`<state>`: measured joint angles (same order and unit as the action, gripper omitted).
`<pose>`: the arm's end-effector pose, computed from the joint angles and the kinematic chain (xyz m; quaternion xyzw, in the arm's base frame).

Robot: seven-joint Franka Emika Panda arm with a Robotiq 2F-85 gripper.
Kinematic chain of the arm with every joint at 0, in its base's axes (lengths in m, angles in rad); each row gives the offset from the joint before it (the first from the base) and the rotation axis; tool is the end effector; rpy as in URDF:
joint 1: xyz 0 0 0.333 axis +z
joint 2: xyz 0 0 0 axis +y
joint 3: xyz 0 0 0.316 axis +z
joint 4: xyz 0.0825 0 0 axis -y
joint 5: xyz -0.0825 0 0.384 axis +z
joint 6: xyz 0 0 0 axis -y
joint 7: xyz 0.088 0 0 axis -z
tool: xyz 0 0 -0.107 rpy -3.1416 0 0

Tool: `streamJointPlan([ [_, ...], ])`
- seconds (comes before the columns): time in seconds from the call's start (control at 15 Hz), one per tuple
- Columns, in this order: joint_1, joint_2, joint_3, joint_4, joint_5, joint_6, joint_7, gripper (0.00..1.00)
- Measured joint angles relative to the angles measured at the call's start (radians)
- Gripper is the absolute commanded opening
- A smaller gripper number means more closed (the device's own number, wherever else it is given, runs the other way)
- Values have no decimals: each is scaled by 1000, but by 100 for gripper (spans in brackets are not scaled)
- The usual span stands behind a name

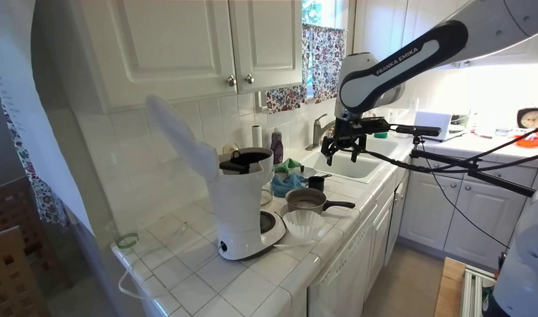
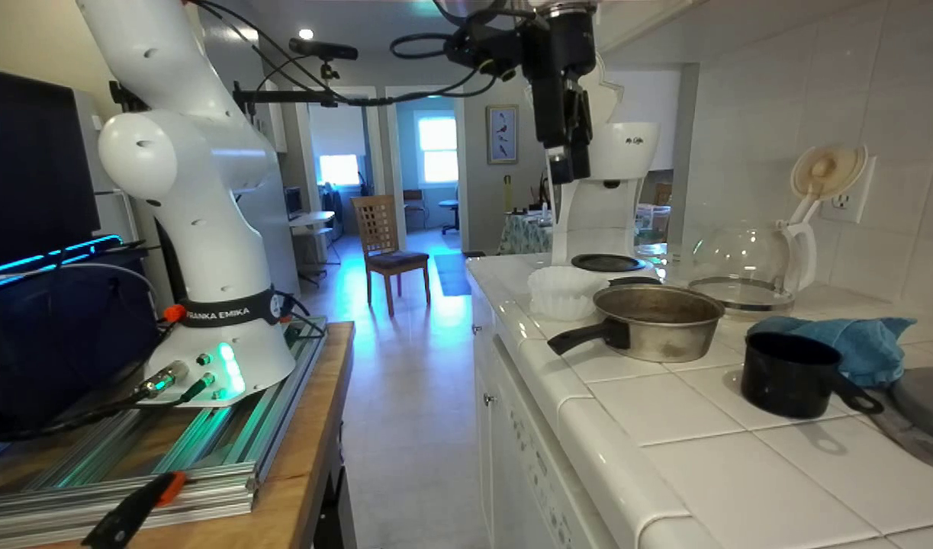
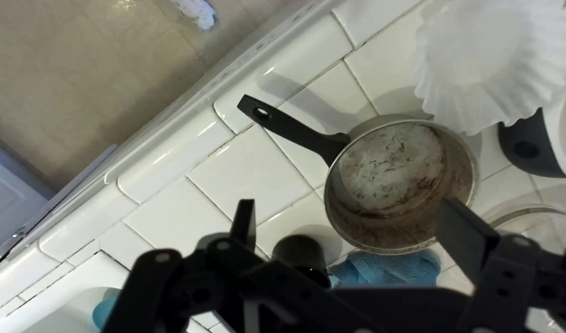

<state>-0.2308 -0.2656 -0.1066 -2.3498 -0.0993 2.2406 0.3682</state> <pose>0.4473 -0.1616 0.4502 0.9447 -0.3175 0.0781 0.0259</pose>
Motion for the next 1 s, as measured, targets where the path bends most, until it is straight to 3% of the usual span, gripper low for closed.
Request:
streamJointPlan([
  [0.33, -2, 66, -57, 8, 2, 118, -91, 100],
  [1.0, -2, 71, -58, 9, 2, 120, -95, 100],
])
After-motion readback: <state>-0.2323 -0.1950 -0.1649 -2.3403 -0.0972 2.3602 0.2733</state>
